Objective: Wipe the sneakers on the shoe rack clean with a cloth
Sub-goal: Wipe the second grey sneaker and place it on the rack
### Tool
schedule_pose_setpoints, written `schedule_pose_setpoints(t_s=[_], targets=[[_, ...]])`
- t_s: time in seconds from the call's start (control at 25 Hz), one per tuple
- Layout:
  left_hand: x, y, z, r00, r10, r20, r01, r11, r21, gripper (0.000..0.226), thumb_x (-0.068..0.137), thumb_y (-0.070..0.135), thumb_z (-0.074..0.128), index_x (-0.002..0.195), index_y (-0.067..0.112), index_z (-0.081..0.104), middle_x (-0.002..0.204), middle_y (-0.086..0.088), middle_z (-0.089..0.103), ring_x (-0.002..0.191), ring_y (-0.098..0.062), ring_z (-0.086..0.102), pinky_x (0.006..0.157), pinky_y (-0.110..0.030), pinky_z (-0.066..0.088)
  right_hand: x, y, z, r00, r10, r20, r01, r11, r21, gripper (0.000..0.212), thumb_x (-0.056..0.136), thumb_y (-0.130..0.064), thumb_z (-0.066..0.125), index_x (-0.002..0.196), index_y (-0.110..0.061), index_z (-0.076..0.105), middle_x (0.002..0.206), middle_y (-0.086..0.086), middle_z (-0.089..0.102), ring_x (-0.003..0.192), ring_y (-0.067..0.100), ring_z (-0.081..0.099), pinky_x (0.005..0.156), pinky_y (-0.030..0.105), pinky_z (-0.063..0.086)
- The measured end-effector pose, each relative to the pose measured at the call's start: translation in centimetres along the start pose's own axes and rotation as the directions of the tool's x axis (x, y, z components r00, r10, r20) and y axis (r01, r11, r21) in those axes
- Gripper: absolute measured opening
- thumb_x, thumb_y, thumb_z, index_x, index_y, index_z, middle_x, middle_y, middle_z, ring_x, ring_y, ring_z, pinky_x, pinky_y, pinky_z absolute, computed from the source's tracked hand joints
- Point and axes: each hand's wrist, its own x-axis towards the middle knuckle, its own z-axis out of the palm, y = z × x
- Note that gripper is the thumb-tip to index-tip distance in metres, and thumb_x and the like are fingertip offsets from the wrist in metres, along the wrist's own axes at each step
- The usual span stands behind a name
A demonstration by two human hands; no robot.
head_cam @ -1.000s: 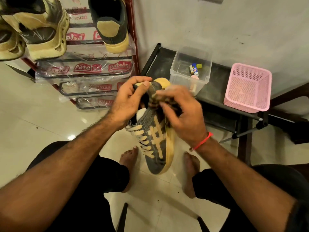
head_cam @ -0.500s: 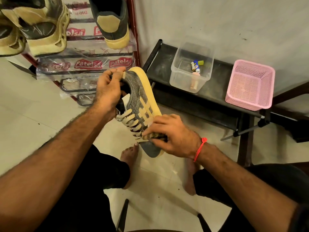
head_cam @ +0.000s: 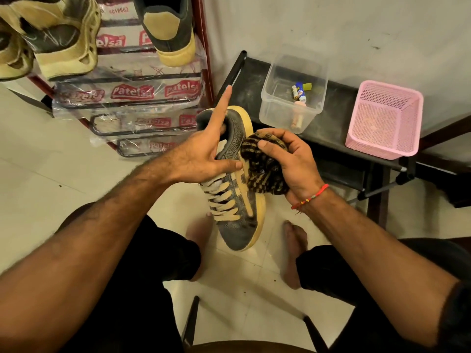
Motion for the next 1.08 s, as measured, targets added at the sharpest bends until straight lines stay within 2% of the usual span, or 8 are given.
schedule_pose_setpoints(t_s=[0.16,0.28,0.36,0.4,0.64,0.84,0.96,1.08], targets=[[0.4,0.6,0.2,0.989,-0.073,-0.13,0.033,0.959,-0.283,0.124,0.088,-0.01,0.069,0.155,0.04,-0.023,0.149,-0.016,0.049,0.129,-0.015,0.06,0.092,-0.04,0.06,0.0,-0.8,0.2,0.982,-0.186,0.023,0.185,0.936,-0.299,0.018,0.092,-0.009,0.068,0.11,-0.009,0.069,0.107,0.006,0.073,0.101,0.018,0.069,0.094,0.044,0.057],[0.8,0.9,0.4,0.893,-0.241,-0.381,0.048,0.891,-0.45,0.12,0.087,-0.012,0.068,0.159,0.043,-0.011,0.148,-0.013,0.051,0.119,-0.009,0.065,0.081,-0.033,0.062,-1.8,-0.7,1.6,0.834,-0.443,0.331,0.525,0.449,-0.723,0.021,0.093,-0.024,0.065,0.113,-0.022,0.068,0.111,-0.004,0.067,0.103,0.016,0.062,0.091,0.043,0.048],[0.9,0.9,0.5,0.813,-0.334,-0.477,0.0,0.819,-0.574,0.115,0.088,-0.014,0.066,0.16,0.043,-0.002,0.146,-0.013,0.054,0.113,-0.013,0.069,0.078,-0.037,0.063,-3.1,0.1,2.1,0.74,-0.459,0.491,0.576,0.056,-0.815,0.025,0.091,-0.031,0.062,0.115,-0.028,0.066,0.114,-0.007,0.064,0.102,0.019,0.058,0.085,0.043,0.039],[0.9,1.1,0.5,0.783,-0.373,-0.497,-0.023,0.782,-0.623,0.112,0.088,-0.014,0.065,0.16,0.043,0.002,0.145,-0.012,0.055,0.11,-0.014,0.071,0.077,-0.041,0.064,-2.7,0.2,1.5,0.731,-0.468,0.496,0.56,-0.003,-0.828,0.025,0.09,-0.031,0.061,0.115,-0.027,0.066,0.113,-0.005,0.064,0.1,0.021,0.058,0.082,0.041,0.036],[1.2,2.0,4.0,0.671,-0.506,-0.542,-0.089,0.67,-0.737,0.098,0.089,-0.016,0.061,0.156,0.045,0.024,0.149,-0.009,0.053,0.116,-0.02,0.068,0.086,-0.049,0.062,-0.6,0.3,1.6,0.802,-0.588,0.105,0.409,0.413,-0.814,0.021,0.09,-0.014,0.061,0.109,-0.007,0.064,0.108,0.011,0.06,0.099,0.029,0.059,0.087,0.046,0.051],[1.3,2.0,3.2,0.57,-0.551,-0.609,-0.237,0.6,-0.764,0.09,0.087,-0.019,0.061,0.153,0.038,0.039,0.135,-0.004,0.065,0.105,-0.011,0.072,0.076,-0.037,0.064,0.2,0.3,0.1,0.746,-0.625,0.231,0.423,0.176,-0.889,0.028,0.081,-0.006,0.061,0.109,-0.006,0.066,0.109,0.017,0.06,0.097,0.038,0.058,0.086,0.05,0.051],[1.1,1.7,2.1,0.516,-0.568,-0.641,-0.265,0.605,-0.751,0.084,0.088,-0.02,0.058,0.15,0.035,0.043,0.134,-0.003,0.064,0.097,-0.008,0.074,0.068,-0.036,0.064,1.3,0.0,-2.9,0.756,-0.654,0.012,0.279,0.305,-0.911,0.025,0.081,-0.005,0.058,0.105,-0.006,0.065,0.107,0.015,0.059,0.096,0.034,0.058,0.085,0.051,0.051],[1.3,1.4,2.4,0.524,-0.613,-0.592,-0.261,0.546,-0.796,0.08,0.088,-0.02,0.058,0.147,0.034,0.048,0.132,-0.006,0.066,0.096,-0.014,0.075,0.072,-0.042,0.064,-0.2,0.5,0.6,0.753,-0.641,0.146,0.42,0.298,-0.857,0.025,0.083,-0.003,0.063,0.107,-0.007,0.067,0.108,0.012,0.061,0.1,0.031,0.059,0.092,0.041,0.05]])
